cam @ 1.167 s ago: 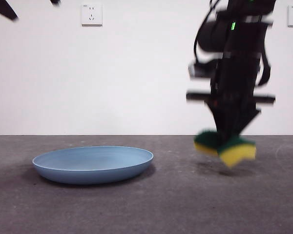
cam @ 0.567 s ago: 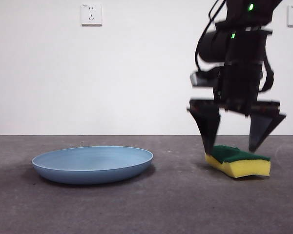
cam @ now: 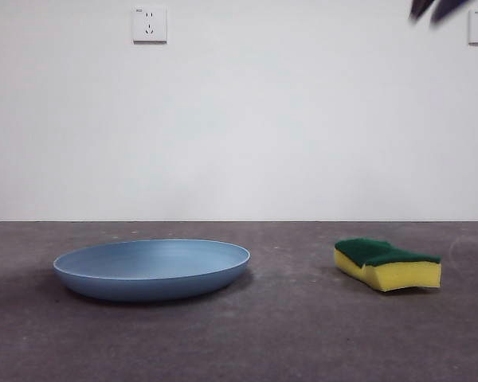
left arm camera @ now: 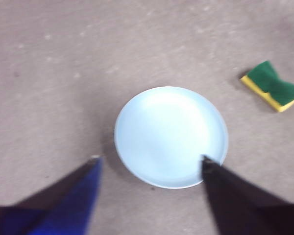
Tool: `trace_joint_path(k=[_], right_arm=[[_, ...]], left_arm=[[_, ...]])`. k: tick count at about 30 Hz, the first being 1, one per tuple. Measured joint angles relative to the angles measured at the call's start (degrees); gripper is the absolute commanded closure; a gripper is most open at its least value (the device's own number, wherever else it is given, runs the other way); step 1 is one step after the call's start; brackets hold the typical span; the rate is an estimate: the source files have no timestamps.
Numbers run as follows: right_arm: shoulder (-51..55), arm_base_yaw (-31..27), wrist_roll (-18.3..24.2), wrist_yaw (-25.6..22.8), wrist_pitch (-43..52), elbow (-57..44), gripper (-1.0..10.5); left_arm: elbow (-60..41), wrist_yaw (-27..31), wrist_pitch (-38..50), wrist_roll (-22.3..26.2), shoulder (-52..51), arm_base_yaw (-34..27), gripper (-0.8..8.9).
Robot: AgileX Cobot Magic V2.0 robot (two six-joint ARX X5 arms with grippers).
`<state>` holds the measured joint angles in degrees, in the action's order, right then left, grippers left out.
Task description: Pick up the plate,pick up the cloth,clean the plate with the cloth
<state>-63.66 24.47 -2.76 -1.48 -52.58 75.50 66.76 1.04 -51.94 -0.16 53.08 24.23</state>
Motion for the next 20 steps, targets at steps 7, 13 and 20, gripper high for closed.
trace_joint_path(k=[7,13,20], right_arm=[[21.57,1.79,-0.31,-2.21,9.9,-13.16,9.6],[32.5,1.77,-2.19,-6.23,18.56,-28.22,9.6],[36.26,1.77,-3.52,-6.25,18.36,-36.41,9.5]], left_arm=[[-8.48,0.35,15.45,0.2,-12.26,0.0,8.21],[-22.93,0.31,25.44,0.13,-22.62,0.0,8.21],[-35.71,0.24,29.24,-3.67,-29.75,0.0,8.17]])
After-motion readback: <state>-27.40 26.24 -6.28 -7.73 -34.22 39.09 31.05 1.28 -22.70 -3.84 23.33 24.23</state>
